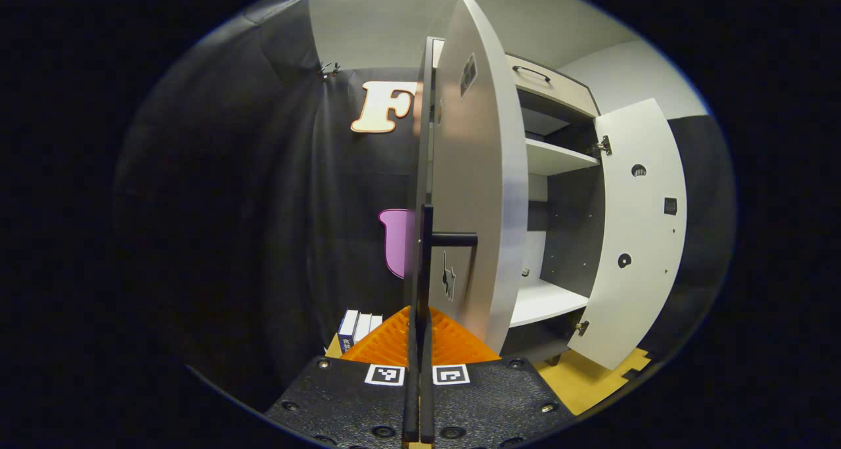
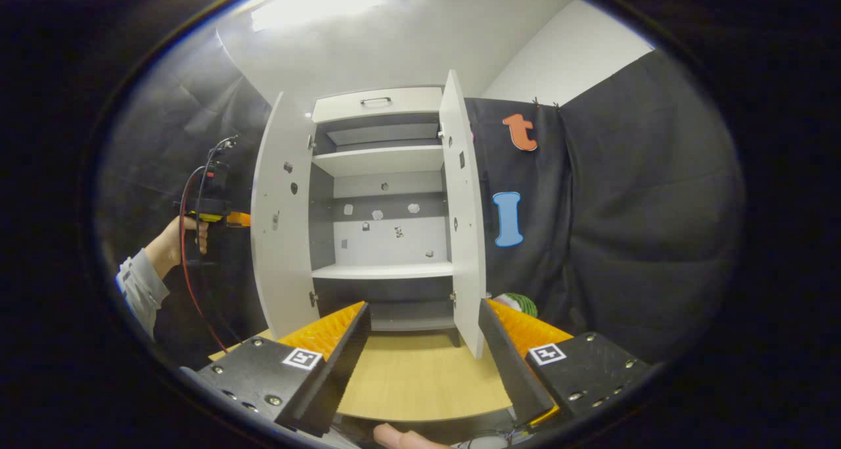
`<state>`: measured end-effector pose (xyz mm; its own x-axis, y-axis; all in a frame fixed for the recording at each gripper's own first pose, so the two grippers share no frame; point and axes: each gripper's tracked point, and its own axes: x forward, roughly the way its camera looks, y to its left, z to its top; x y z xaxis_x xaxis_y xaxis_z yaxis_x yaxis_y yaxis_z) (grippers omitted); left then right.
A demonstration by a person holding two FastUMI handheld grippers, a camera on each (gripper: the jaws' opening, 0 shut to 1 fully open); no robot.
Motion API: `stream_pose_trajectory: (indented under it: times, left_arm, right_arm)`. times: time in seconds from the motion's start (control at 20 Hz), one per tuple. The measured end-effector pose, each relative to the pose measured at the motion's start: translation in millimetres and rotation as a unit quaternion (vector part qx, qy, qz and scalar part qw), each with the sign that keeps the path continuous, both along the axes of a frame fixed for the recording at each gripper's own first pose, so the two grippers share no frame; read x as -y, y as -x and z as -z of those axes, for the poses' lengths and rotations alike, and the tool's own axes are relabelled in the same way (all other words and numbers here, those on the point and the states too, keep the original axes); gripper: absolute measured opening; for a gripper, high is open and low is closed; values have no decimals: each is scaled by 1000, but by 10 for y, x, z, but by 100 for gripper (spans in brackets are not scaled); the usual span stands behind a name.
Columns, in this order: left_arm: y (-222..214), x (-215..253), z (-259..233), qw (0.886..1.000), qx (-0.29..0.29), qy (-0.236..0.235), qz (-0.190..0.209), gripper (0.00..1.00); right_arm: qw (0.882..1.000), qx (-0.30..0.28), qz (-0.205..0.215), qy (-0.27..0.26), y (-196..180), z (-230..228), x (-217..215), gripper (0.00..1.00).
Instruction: Open the right door of the double-door shoe cabinet with the right hand, and open the left door with the left hand.
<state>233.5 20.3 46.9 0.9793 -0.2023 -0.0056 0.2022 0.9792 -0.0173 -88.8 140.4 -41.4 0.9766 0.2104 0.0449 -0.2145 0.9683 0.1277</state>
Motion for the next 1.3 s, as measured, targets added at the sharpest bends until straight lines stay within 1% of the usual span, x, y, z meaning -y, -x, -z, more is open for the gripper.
stream_pose_trajectory:
  times: [0.1,0.25,0.4,0.5,0.6,0.7,0.75,0.8,0.85,0.95,1.0,1.05,1.1,1.15,1.25,1.3]
  left_arm:
    - [25,-17,-19,1000,7,-3,4,1]
    - [64,-4,11,1000,2,13,6,1]
    - [86,-19,18,1000,10,4,-2,1]
    - [121,-34,32,1000,9,-4,-10,1]
    - [249,-11,63,1000,-5,11,-7,1]
    - [376,1,34,999,-14,38,0,5]
    - [460,17,57,999,-20,39,4,4]
    - [538,-5,44,999,-18,36,4,8]
    - [594,-17,42,999,-13,33,4,1]
    - [777,2,111,999,-21,25,5,0]
    - [888,17,115,1000,-19,23,8,8]
    - [970,13,113,1000,-16,21,8,8]
    - [1100,-9,106,1000,-12,25,9,0]
    - [1173,27,109,1000,-7,29,11,4]
    - [1355,-20,97,1000,7,29,-5,27]
    - [1462,-24,84,1000,14,24,-10,65]
  right_arm:
    - [1000,2,2,-1,20,-4,34,98]
    - [1000,1,5,-7,20,-10,77,98]
    - [1000,-2,2,-25,22,-7,107,98]
    - [1000,-4,1,-25,13,5,120,98]
    - [1000,-4,3,-19,18,7,111,99]
    - [1000,-3,-1,-17,23,7,89,98]
    - [1000,-2,-3,-17,29,-4,75,98]
    - [1000,-1,-4,-16,33,-7,65,98]
    - [1000,-1,-4,-14,34,-7,54,98]
    - [1000,1,-6,-6,48,-6,7,98]
    - [1000,2,-6,-3,66,-13,-15,98]
    - [1000,2,-6,0,74,-13,-30,98]
    - [1000,2,-6,3,78,-8,-51,98]
    - [1000,2,-8,5,86,-12,-72,98]
    - [1000,3,-9,6,83,-27,-87,98]
    - [1000,5,-9,7,97,-28,-99,98]
